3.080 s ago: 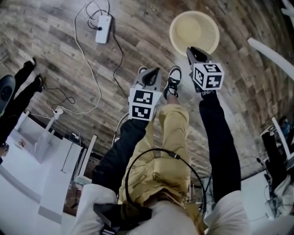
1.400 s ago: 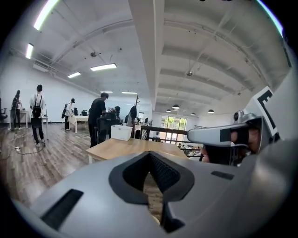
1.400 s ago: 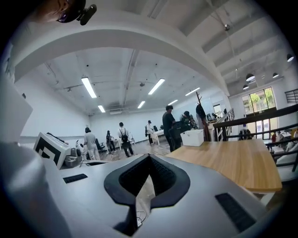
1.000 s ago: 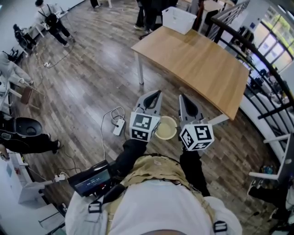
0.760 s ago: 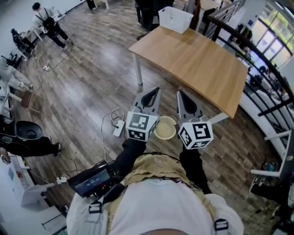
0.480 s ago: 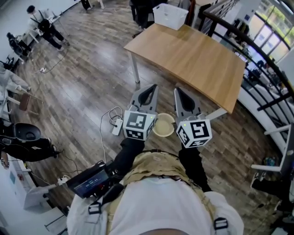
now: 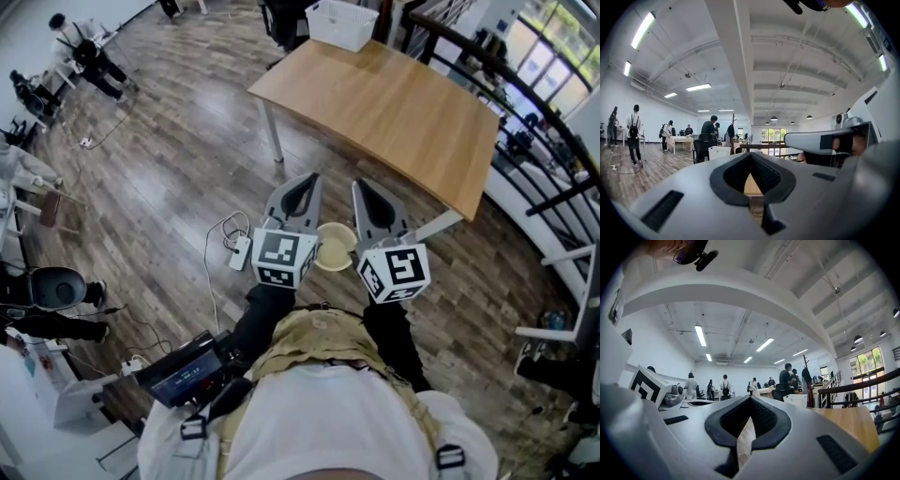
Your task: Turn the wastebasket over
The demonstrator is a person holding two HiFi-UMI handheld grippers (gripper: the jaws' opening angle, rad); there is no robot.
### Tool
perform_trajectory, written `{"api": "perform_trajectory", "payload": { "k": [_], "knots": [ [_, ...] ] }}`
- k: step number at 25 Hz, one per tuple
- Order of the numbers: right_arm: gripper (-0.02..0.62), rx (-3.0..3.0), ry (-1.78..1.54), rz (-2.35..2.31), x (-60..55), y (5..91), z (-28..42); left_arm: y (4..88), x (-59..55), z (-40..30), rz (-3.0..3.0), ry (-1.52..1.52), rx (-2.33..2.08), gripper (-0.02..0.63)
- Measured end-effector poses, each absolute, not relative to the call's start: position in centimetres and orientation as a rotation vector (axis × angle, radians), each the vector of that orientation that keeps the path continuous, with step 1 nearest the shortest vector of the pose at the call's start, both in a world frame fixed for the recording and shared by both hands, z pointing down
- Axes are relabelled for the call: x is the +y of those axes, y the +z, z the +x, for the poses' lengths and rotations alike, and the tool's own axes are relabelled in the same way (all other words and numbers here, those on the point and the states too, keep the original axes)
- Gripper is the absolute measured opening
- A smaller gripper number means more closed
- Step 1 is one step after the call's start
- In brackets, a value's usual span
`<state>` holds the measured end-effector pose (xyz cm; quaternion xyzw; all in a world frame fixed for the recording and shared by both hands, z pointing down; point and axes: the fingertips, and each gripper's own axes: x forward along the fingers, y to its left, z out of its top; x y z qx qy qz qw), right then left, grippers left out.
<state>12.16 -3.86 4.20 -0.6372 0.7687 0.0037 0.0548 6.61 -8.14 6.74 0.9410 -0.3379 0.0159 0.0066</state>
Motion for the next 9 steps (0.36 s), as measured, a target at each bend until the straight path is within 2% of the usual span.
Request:
{"api": "perform_trajectory", "payload": {
  "k": [9],
  "knots": [
    [0.02,2.369,-0.017,-1.921,-3.88,5.29,11.34,7.97,-8.01,6.05,2.908,0.079,-1.071,0.002]
  ]
}}
